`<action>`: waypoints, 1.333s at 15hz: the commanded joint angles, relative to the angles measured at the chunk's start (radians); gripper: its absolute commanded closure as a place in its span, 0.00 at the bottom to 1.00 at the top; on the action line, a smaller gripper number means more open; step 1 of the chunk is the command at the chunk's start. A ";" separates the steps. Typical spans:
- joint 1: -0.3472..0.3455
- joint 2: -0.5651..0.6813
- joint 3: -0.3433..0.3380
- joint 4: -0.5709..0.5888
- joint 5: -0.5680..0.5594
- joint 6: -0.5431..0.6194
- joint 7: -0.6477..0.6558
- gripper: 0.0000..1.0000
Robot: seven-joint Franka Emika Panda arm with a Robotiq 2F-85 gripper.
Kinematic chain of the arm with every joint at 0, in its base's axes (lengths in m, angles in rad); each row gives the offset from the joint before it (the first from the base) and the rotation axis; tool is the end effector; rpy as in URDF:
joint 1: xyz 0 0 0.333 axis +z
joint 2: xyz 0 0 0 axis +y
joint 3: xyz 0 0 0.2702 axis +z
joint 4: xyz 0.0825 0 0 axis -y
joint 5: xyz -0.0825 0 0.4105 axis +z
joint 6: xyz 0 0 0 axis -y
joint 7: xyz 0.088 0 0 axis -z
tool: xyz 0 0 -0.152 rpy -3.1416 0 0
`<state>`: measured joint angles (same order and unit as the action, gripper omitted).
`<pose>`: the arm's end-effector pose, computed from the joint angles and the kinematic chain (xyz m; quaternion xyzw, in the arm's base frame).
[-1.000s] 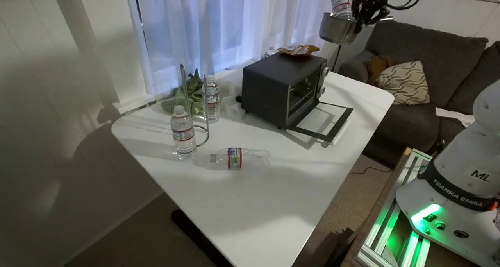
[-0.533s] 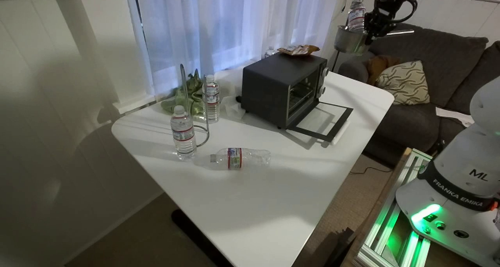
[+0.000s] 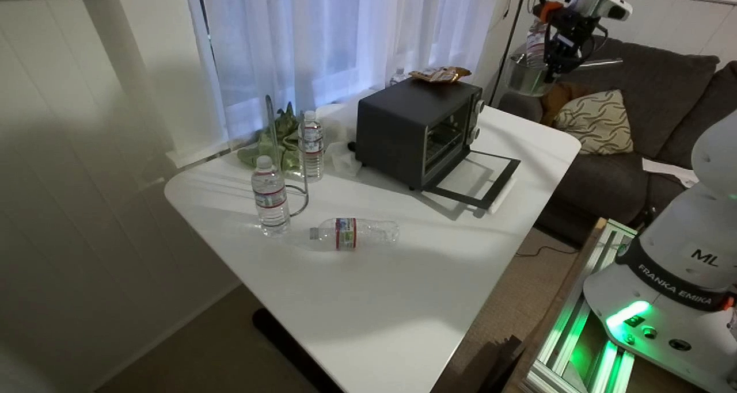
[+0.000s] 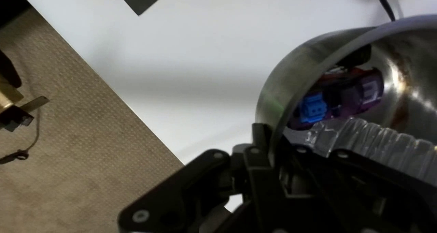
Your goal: Move the pot from atop the oven to the table
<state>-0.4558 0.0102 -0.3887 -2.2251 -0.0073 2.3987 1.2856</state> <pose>0.3788 -0.4271 0.2789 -0.4851 0.8706 -0.0810 0.0134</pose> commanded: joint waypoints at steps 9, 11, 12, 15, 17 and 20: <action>0.083 0.231 -0.002 0.000 0.057 0.297 -0.056 0.98; 0.094 0.268 0.000 0.002 0.078 0.319 -0.077 0.98; 0.094 0.281 0.001 0.004 0.096 0.324 -0.093 0.98; 0.084 0.322 0.007 0.008 0.153 0.334 -0.152 0.98; 0.073 0.343 0.014 0.010 0.200 0.337 -0.194 0.98; 0.061 0.377 0.021 0.022 0.259 0.335 -0.246 0.98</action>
<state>-0.3711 0.3845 -0.3819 -2.2299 0.1805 2.7097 1.1032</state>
